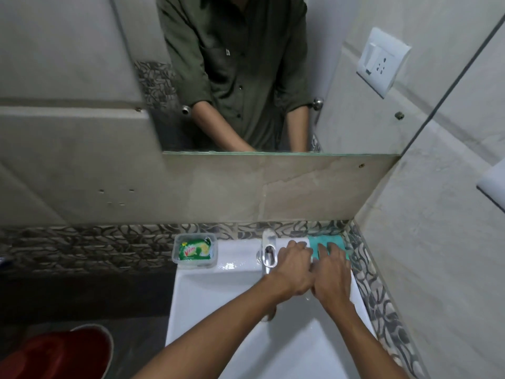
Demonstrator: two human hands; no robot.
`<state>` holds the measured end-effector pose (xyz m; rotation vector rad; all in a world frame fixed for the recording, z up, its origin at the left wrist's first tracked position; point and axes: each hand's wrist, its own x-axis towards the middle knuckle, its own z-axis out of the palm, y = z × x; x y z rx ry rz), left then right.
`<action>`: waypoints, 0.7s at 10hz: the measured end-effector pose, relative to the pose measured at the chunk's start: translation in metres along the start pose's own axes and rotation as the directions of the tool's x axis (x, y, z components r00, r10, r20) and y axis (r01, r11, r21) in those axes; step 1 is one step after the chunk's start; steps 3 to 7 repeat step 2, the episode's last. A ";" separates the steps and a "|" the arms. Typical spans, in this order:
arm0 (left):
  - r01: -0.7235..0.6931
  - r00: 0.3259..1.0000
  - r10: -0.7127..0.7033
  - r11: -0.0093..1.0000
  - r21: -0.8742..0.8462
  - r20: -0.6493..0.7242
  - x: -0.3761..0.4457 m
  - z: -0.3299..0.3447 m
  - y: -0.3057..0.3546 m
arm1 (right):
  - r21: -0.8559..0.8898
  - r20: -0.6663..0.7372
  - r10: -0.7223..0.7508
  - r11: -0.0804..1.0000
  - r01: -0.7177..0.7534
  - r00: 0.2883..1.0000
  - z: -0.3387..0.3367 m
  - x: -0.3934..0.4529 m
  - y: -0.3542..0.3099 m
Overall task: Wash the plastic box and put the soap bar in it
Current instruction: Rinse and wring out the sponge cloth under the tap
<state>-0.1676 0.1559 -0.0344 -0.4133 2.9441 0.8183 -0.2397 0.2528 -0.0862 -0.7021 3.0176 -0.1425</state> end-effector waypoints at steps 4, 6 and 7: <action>-0.034 0.993 0.032 0.999 -0.011 -0.117 -0.033 -0.032 0.019 | 0.090 -0.075 -0.122 0.988 0.128 0.990 -0.031 -0.004 -0.024; -0.034 0.993 0.032 0.999 -0.011 -0.117 -0.033 -0.032 0.019 | 0.090 -0.075 -0.122 0.988 0.128 0.990 -0.031 -0.004 -0.024; -0.034 0.993 0.032 0.999 -0.011 -0.117 -0.033 -0.032 0.019 | 0.090 -0.075 -0.122 0.988 0.128 0.990 -0.031 -0.004 -0.024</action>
